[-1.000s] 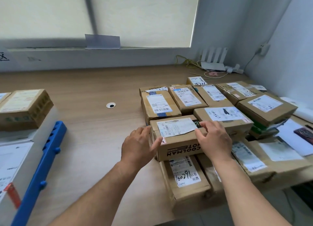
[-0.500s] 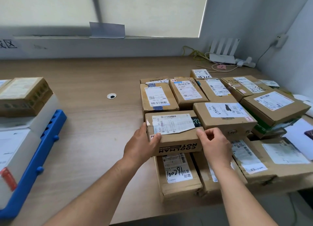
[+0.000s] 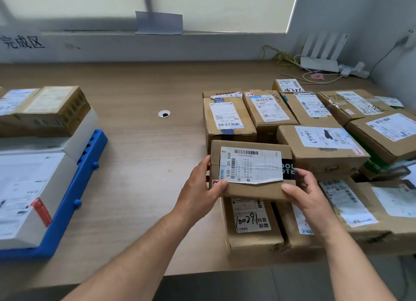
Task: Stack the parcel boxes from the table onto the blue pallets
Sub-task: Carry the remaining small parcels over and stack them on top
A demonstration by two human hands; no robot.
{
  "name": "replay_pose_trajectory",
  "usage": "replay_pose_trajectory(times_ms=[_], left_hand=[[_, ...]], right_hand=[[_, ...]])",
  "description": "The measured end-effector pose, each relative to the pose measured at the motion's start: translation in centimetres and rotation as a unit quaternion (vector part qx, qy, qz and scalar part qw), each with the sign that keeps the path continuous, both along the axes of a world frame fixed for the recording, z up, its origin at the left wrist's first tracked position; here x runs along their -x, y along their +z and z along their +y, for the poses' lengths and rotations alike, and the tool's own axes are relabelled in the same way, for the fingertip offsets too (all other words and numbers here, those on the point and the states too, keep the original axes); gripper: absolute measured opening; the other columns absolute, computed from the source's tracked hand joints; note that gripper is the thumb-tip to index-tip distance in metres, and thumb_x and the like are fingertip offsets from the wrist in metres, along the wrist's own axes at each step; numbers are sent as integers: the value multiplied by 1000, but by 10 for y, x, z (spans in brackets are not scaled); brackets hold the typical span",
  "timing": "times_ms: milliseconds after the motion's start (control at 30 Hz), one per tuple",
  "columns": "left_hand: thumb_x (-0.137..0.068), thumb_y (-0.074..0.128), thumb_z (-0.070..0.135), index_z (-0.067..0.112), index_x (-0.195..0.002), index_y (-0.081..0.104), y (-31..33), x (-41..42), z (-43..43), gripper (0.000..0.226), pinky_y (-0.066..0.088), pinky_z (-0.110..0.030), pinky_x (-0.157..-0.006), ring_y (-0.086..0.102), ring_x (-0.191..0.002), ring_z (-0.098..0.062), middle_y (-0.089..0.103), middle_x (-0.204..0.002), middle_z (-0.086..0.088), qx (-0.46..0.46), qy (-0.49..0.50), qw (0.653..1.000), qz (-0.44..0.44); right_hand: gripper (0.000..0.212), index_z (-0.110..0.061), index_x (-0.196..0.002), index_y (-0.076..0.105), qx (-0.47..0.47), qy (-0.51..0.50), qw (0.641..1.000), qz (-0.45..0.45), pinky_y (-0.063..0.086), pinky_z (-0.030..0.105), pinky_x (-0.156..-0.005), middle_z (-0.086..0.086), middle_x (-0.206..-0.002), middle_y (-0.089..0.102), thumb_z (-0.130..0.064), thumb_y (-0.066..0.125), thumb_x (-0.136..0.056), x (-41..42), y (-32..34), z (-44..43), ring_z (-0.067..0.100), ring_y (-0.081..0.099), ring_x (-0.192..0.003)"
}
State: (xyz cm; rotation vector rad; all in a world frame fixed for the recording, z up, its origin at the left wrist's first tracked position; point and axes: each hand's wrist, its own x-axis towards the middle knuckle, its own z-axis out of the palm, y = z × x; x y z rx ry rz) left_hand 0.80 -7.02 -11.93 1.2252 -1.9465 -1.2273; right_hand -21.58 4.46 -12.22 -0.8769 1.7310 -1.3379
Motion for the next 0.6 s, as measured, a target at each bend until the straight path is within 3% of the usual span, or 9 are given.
replay_pose_trajectory(times_ms=[200,300,433,600], left_hand=[[-88,65,22,35,-139,31,9,-33,13,62,53,-27,-90,53,-113,-3,50,-128,15,41,-9,998,53],[-88,65,18,48,-129,31,20,-62,11,61,53,-21,-86,53,-106,6,50,-121,22,63,6,996,69],[-88,63,17,39,-136,33,32,-107,8,60,51,-19,-86,52,-103,10,52,-123,17,84,33,994,65],[-90,62,23,33,-143,26,45,-173,12,65,50,-21,-89,51,-107,0,46,-124,18,135,49,989,39]], right_hand=[[67,-41,-122,45,72,13,995,-63,57,29,-73,10,-116,64,-19,71,-65,-25,4,9,24,67,-102],[73,-42,-121,45,90,36,994,-43,56,34,-78,10,-115,66,-23,77,-58,-51,16,3,25,66,-102],[77,-47,-119,46,103,62,993,0,53,33,-85,5,-116,66,-39,77,-49,-92,34,-9,21,64,-107],[80,-50,-117,45,114,92,989,0,56,30,-82,8,-120,63,-40,81,-46,-152,44,-26,21,65,-106]])
